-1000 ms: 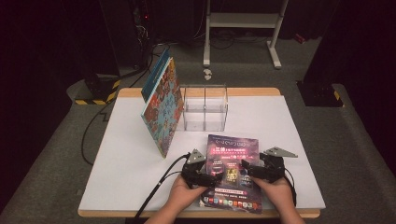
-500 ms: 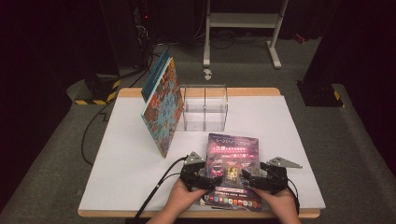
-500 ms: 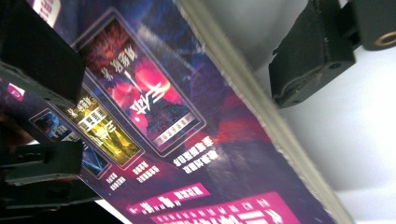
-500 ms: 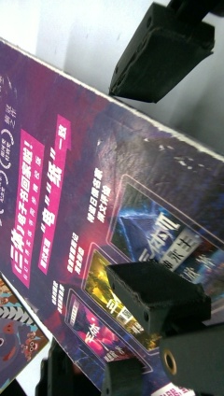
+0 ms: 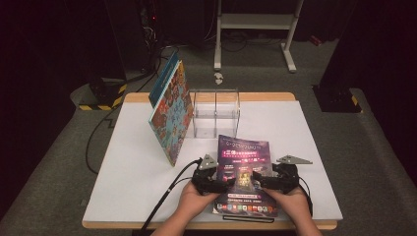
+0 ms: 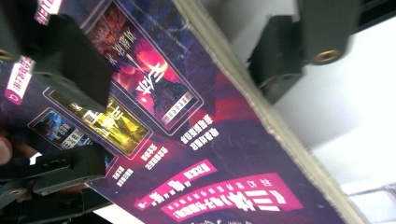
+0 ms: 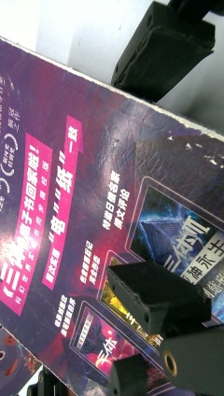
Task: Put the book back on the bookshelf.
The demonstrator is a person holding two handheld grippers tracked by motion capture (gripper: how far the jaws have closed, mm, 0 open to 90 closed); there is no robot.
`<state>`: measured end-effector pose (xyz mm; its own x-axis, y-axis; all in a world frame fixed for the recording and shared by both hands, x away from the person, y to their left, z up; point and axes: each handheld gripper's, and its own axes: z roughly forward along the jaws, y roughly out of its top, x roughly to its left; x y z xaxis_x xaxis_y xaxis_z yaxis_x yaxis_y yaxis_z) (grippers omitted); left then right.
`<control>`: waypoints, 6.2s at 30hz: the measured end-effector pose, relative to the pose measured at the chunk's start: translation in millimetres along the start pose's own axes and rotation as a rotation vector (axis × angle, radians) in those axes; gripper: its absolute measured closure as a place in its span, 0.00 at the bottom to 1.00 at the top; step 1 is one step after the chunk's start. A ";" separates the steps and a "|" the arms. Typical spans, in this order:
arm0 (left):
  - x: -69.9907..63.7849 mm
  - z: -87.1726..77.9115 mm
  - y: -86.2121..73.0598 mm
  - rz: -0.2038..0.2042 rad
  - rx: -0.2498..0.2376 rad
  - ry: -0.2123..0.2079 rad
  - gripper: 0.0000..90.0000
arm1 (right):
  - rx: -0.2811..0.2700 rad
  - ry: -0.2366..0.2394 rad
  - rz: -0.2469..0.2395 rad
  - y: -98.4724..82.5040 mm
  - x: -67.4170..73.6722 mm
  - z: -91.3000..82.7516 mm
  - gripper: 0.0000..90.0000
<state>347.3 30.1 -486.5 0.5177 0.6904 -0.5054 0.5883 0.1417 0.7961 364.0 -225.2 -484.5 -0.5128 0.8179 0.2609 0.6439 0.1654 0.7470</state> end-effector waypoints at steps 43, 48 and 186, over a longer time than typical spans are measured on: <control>-17.0 -25.8 -0.4 0.089 -0.134 -0.021 0.80 | -0.100 -0.008 -0.027 -7.0 7.0 -34.1 0.68; -20.4 -31.4 2.0 0.114 -0.173 -0.025 0.83 | -0.111 0.006 -0.028 -5.9 9.3 -35.7 0.69; 66.2 -130.4 9.5 0.182 -0.536 0.136 0.58 | -0.331 0.124 -0.296 41.4 131.0 18.1 0.51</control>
<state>306.2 169.7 -469.0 0.4755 0.8174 -0.3253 0.0825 0.3267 0.9415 333.7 -101.2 -430.4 -0.7243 0.6866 0.0629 0.2537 0.1806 0.9503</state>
